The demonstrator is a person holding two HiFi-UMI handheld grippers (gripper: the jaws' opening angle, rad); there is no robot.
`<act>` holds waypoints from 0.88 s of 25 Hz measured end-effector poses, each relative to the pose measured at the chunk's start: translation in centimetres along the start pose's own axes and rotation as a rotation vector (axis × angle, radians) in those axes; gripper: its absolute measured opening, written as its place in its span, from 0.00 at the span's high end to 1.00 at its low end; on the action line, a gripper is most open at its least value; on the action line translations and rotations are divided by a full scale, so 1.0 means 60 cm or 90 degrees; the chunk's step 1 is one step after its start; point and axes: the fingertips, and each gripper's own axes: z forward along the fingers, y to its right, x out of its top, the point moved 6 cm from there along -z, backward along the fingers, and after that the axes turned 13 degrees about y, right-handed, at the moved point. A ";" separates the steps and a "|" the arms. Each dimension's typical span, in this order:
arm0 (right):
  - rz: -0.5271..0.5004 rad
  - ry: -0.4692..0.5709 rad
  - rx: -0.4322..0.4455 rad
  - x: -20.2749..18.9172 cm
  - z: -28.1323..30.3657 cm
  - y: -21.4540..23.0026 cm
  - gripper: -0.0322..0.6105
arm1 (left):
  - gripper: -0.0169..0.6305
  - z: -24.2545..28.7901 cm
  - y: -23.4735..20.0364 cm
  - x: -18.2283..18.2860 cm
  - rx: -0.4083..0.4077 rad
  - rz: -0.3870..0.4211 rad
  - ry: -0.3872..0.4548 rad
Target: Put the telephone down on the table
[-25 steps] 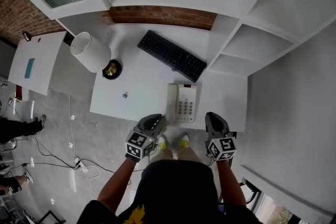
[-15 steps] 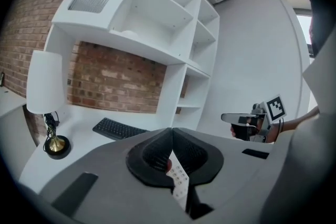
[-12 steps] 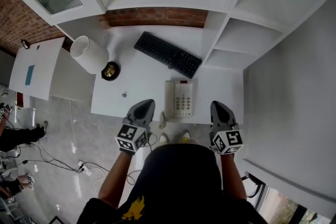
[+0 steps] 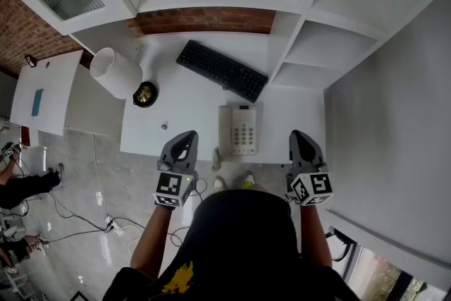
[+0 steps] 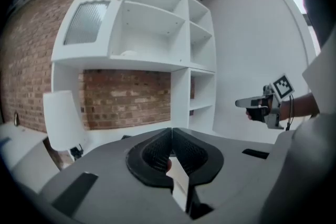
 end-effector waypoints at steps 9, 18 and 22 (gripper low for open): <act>-0.007 0.004 0.011 0.011 0.001 -0.009 0.95 | 0.94 0.004 0.034 0.055 -0.011 0.119 0.087; -0.013 0.009 0.019 0.020 0.001 -0.016 0.95 | 0.94 -0.003 0.020 0.057 -0.014 -0.011 0.086; -0.016 0.009 0.019 0.023 0.003 -0.018 0.95 | 0.94 -0.007 0.017 0.051 -0.029 0.004 0.071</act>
